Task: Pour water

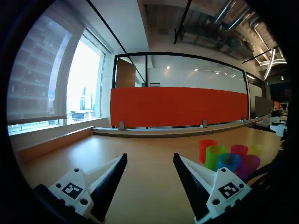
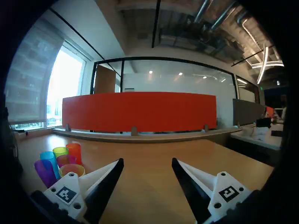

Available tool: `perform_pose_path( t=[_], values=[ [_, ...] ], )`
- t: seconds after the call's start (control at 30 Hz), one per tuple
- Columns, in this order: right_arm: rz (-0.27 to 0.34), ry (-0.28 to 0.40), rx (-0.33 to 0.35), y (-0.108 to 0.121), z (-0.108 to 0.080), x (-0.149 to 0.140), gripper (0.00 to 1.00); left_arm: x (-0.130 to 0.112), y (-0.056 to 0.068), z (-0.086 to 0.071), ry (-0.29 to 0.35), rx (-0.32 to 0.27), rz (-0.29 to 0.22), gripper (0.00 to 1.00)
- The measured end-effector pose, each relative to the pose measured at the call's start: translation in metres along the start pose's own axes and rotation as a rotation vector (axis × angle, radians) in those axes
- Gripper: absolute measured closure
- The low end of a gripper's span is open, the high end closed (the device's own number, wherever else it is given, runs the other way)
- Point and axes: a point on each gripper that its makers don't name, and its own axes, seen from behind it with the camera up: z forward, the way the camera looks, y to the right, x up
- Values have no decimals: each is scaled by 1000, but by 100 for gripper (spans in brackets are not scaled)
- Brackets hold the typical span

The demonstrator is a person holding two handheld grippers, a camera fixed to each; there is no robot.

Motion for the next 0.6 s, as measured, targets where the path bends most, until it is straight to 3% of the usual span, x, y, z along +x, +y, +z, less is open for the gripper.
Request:
perform_pose_path(
  t=[0.6],
  values=[
    [0, 0, 0, -1, 0, 1, 0, 0, 1, 0, 0, 0, 0, 9]
  ],
)
